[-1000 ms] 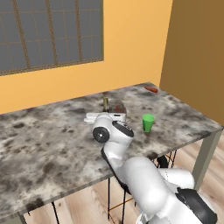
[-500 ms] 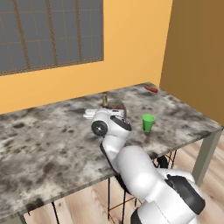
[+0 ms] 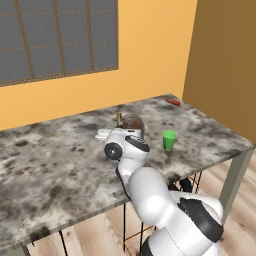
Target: Open the cabinet directly in front. Then move the wine and the cup to the dining counter with the jar on it.
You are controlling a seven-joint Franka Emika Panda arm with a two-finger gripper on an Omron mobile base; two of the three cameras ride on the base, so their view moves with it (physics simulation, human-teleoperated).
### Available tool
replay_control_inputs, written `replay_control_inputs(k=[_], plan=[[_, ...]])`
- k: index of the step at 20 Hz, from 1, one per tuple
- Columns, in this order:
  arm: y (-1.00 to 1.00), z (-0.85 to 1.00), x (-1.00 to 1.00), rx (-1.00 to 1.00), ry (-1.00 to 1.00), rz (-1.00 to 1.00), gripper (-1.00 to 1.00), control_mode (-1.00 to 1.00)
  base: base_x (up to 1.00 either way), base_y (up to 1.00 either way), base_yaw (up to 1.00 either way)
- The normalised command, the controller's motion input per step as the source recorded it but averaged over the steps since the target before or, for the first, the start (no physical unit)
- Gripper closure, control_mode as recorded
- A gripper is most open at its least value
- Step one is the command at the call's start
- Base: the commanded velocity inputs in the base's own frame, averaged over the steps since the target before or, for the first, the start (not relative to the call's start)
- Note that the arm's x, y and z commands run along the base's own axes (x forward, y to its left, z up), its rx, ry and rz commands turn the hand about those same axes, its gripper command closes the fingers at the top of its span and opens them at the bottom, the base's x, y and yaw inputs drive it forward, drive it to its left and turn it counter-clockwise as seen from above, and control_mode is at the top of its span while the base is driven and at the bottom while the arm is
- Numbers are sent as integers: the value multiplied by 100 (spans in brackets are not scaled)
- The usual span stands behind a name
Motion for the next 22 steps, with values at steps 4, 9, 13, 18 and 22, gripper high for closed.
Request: replay_control_inputs(k=[4,9,13,18,22], plan=[[0,-18,2,0,0,0,100,-100,0,0,0],[0,-6,12,0,0,0,100,-100,0,0,0],[-2,-6,19,0,0,0,100,-100,0,0,0],[-2,-7,19,0,0,0,100,-100,0,0,0],[-2,-6,15,0,0,0,100,-100,0,0,0]])
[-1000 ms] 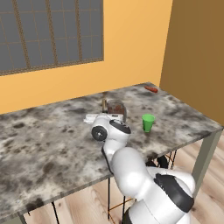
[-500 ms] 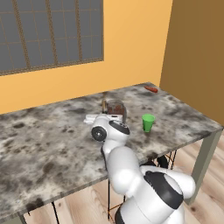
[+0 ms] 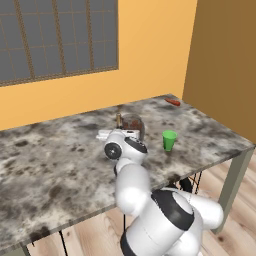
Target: Open the cabinet directly in front. Then move the wine and the cup to the dining counter with the jar on it.
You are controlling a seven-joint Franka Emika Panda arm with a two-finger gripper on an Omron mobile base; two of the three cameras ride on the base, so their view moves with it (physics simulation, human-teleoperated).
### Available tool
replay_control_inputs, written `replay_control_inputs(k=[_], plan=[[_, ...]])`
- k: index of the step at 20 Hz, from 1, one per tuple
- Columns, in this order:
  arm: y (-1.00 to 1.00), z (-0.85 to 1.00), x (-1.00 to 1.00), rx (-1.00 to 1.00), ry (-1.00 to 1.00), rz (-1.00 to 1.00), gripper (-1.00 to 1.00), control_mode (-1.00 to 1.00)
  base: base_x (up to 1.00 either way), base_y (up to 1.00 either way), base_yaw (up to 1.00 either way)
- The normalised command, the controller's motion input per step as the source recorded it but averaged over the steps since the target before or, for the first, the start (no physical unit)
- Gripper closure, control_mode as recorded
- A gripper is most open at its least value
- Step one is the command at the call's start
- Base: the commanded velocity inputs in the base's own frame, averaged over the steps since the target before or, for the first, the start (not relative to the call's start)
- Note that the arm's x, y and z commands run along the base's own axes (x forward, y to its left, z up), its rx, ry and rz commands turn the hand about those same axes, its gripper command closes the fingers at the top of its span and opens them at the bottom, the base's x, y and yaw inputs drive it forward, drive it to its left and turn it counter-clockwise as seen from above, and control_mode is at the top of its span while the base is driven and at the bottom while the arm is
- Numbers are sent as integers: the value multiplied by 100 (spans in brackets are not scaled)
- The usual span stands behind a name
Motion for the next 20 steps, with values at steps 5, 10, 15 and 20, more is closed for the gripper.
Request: replay_control_inputs(k=[5,10,15,20], plan=[[-5,-6,3,0,0,0,100,-100,0,0,0],[0,0,0,0,0,0,-100,-100,0,0,0],[0,0,0,0,0,0,-100,-100,0,0,0],[0,0,0,0,0,0,-100,-100,0,0,0]])
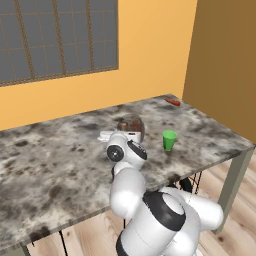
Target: Open the cabinet directly in front. Then move the wine and the cup to the dining counter with the jar on it.
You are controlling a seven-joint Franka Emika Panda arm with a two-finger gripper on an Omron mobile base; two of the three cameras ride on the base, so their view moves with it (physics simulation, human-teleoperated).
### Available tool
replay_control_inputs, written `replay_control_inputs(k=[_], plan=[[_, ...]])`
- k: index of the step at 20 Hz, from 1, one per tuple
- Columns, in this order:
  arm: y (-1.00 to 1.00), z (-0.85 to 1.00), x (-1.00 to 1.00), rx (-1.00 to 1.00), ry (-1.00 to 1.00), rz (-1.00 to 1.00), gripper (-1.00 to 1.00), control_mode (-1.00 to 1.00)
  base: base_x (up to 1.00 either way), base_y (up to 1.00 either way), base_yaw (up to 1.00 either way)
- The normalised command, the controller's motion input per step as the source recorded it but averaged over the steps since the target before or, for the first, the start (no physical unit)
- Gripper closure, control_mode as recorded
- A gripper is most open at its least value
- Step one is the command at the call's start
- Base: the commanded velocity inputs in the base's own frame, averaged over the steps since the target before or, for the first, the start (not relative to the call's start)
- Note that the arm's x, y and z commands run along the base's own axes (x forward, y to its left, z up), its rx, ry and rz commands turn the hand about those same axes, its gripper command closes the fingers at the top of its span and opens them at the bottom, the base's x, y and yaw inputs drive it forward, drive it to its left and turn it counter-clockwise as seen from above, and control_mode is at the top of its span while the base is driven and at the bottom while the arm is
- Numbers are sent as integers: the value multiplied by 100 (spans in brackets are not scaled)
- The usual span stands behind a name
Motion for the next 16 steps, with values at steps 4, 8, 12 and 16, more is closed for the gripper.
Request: replay_control_inputs(k=[4,8,12,16], plan=[[1,19,0,0,2,0,-100,-100,0,0,0],[0,95,-6,0,0,0,-100,-100,0,0,0],[1,100,-38,0,2,0,-100,-100,0,0,0],[6,100,-87,0,8,0,-100,-100,0,0,0]])
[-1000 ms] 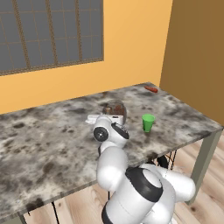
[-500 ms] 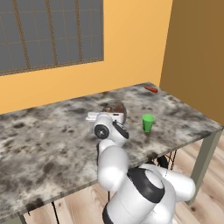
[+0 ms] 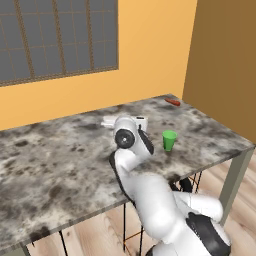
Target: Open the cabinet directly in front. Then move the wine and the cup to the dining counter with the jar on it.
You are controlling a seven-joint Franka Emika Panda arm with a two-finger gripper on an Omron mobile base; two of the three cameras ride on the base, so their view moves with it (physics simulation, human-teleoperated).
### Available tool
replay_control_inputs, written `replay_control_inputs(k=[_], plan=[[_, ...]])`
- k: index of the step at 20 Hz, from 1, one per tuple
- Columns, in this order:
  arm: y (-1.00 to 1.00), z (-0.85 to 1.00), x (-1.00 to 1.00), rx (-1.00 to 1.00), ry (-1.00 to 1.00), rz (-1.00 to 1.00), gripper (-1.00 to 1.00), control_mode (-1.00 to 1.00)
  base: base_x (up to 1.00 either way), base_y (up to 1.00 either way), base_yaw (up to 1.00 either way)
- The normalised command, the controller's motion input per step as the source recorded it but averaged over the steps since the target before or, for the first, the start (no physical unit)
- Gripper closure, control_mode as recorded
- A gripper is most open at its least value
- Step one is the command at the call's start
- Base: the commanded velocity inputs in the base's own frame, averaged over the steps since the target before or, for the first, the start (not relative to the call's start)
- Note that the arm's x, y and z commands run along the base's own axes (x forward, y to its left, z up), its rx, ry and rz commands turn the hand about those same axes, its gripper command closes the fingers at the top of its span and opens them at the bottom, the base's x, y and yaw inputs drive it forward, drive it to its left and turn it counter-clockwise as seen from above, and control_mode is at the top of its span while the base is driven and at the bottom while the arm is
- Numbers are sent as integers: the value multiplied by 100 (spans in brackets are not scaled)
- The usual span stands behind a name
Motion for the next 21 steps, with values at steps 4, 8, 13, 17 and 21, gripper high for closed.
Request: replay_control_inputs(k=[4,8,13,17,21], plan=[[-4,58,-100,1,10,0,-100,-100,0,0,0],[-38,31,-100,6,6,0,-100,-100,0,0,0],[-12,70,-100,2,19,0,-100,-100,0,0,0],[-6,16,-100,0,11,1,-100,-100,0,0,0],[-3,-5,-100,-1,-10,11,-100,-100,0,0,0]])
